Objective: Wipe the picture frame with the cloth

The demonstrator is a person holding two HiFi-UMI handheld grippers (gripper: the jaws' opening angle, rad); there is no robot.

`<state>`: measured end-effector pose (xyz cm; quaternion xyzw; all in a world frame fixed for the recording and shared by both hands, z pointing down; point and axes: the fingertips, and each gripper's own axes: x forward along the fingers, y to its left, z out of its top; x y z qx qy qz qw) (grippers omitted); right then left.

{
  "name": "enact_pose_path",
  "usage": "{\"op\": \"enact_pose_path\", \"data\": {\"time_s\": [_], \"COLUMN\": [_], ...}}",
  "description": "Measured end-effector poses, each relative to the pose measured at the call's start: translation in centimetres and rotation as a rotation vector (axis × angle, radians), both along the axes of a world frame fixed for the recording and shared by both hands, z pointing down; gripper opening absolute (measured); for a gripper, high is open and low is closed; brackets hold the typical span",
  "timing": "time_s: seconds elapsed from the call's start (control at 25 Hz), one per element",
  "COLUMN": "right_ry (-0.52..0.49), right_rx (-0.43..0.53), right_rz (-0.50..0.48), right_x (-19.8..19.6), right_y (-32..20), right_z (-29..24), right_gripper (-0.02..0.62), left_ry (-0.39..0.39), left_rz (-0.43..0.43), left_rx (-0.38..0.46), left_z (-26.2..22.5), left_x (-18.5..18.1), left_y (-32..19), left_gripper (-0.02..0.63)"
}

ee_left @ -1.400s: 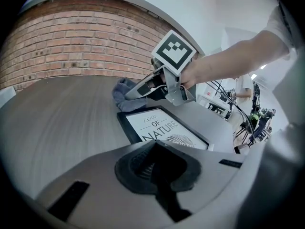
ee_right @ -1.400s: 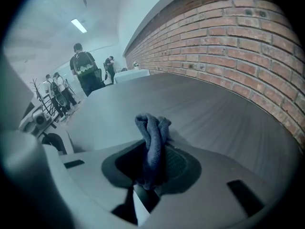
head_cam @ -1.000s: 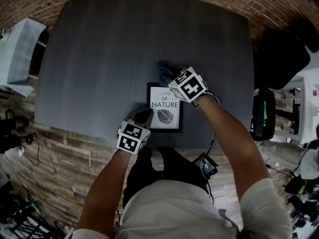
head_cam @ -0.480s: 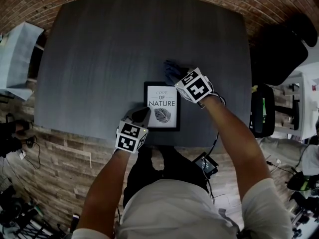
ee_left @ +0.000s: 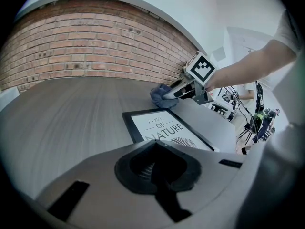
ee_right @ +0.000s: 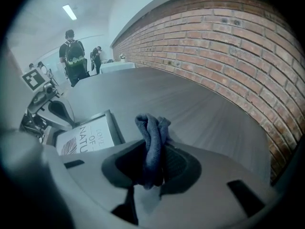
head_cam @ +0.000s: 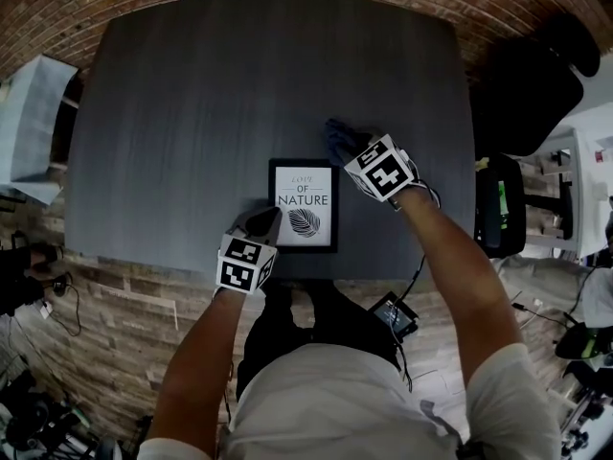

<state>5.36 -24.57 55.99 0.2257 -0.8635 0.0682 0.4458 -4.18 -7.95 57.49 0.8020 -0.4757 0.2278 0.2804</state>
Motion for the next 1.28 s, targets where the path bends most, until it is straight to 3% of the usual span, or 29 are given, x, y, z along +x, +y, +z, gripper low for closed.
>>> {"op": "enact_pose_path", "data": {"time_s": [0.2,0.48,0.6,0.64,0.68,0.8,0.92,1.0,1.28], "right_ry": [0.044,0.027,-0.002,-0.012,-0.021,-0.042,-0.061,-0.08,-0.112], "right_rx": [0.013,0.031,0.034,0.033,0.03,0.015,-0.003,-0.021,-0.079], "right_rz": [0.005,0.024,0.034,0.037,0.042,0.064,0.086,0.109,0.214], "right_x": [2.4,4.2,3.8,3.6,3.4,2.9,2.2,1.7,1.1], "right_y": [0.4,1.4,1.4,1.4,1.5,1.4,1.2,1.1,0.6], "right_z": [-0.3,-1.5,-2.1,-2.2,-2.3,-2.1,-1.7,-1.4,-0.1], "right_gripper": [0.097,0.097,0.097,0.097,0.097,0.097,0.097,0.097,0.097], "left_ry": [0.003,0.032,0.004,-0.011,-0.042,-0.203,-0.305,-0.313,-0.231], "left_rz": [0.001,0.021,0.13,0.189,0.26,0.492,0.628,0.648,0.626], "left_rx": [-0.004,-0.027,0.024,0.039,0.051,0.075,0.086,0.083,0.005], "left_z": [0.0,-0.4,-1.9,-2.2,-2.2,-1.1,-0.2,0.1,1.2], "left_x": [-0.1,-0.1,0.9,1.5,2.1,3.8,5.0,5.4,5.5], "left_y": [0.0,0.1,0.7,1.3,2.1,5.0,6.3,6.2,6.1], "left_gripper": [0.006,0.006,0.019,0.12,0.171,0.249,0.268,0.268,0.27]}}
